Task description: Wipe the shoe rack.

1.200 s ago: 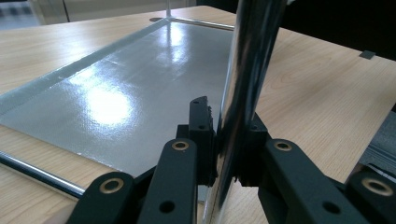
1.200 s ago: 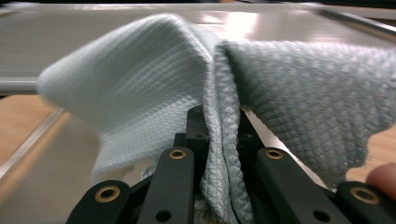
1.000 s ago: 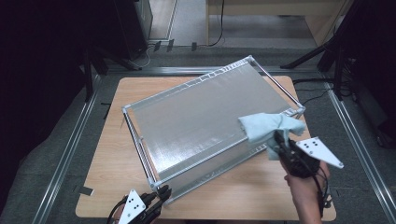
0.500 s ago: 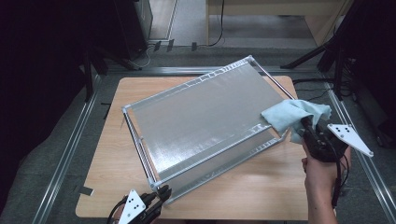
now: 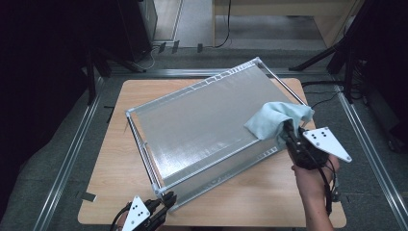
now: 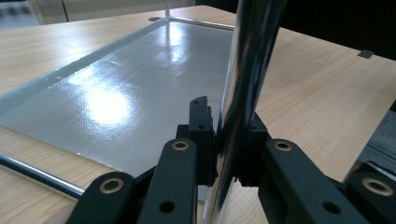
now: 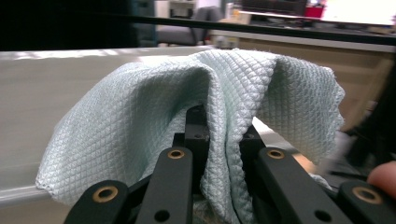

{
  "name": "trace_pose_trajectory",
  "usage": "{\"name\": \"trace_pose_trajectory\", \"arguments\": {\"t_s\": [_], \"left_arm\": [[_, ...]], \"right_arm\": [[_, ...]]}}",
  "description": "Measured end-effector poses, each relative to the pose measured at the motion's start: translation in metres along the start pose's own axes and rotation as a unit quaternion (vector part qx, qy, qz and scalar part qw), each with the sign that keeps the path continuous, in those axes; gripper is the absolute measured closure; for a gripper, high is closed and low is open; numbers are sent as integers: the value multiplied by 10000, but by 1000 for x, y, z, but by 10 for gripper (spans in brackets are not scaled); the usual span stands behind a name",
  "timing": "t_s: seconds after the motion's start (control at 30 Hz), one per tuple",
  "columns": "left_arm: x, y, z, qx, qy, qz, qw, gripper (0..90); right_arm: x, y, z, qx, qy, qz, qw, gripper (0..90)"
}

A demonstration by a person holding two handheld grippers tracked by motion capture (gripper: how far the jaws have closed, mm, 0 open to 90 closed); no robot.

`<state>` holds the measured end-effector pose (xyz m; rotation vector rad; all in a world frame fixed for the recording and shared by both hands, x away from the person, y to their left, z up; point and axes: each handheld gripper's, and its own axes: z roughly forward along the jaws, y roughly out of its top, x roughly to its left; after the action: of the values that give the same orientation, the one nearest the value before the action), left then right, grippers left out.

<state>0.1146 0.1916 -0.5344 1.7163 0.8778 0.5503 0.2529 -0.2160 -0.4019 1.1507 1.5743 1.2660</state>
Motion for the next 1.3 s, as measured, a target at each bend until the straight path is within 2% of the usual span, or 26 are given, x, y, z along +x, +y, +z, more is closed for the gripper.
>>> {"name": "trace_pose_trajectory", "arguments": {"t_s": [0.1,0.2,0.3,0.43,0.57,0.6,0.7,0.73,0.83,0.9,0.93,0.97,1.03,1.07,1.13,1.17,1.23,1.27,1.3], "left_arm": [[0,0,0,5,-5,10,10000,805],[0,0,0,-1,-31,0,10000,804],[1,0,-1,3,-53,-4,10000,804],[2,0,0,17,-68,-10,10000,802],[1,0,0,19,-48,-23,10000,802],[1,0,0,18,-46,-22,10000,802],[1,0,0,25,-45,-21,10000,802],[1,0,0,30,-50,-21,10000,802],[1,0,0,30,-55,-20,10000,802],[1,0,0,30,-59,-23,10000,802],[1,0,0,31,-60,-23,10000,802],[1,1,0,34,-60,-18,10000,802],[1,1,0,38,-55,-17,10000,802],[1,1,0,39,-52,-19,10000,802],[1,1,0,41,-56,-26,10000,802],[1,1,0,43,-56,-24,10000,802],[1,1,0,43,-56,-25,10000,802],[1,1,0,42,-58,-24,10000,802],[1,1,0,39,-63,-25,10000,802]], "right_arm": [[12,-3,-2,-12,241,-55,9997,812],[13,-12,-9,-61,371,2,9993,811],[6,-25,-17,-51,533,-207,9983,809],[-13,-48,-24,317,570,-305,9974,804],[-38,-76,-27,849,364,-346,9951,799],[-45,-82,-27,1001,290,-378,9938,798],[-62,-94,-29,1436,12,-706,9871,787],[-67,-95,-32,1485,-65,-690,9865,782],[-80,-92,-40,1400,-273,-469,9887,771],[-79,-90,-41,1372,-359,-594,9881,762],[-74,-91,-39,1400,-325,-683,9873,751],[-68,-93,-36,1447,-243,-790,9860,732],[-50,-103,-23,1606,-37,-1037,9816,700],[-44,-108,-18,1649,39,-1057,9806,692],[-32,-123,-4,1781,348,-841,9798,649],[-27,-131,3,1887,465,-769,9779,621],[-18,-142,13,2062,597,-809,9733,552],[-15,-144,15,2119,618,-839,9717,510],[-13,-145,16,2142,594,-830,9714,462]]}}
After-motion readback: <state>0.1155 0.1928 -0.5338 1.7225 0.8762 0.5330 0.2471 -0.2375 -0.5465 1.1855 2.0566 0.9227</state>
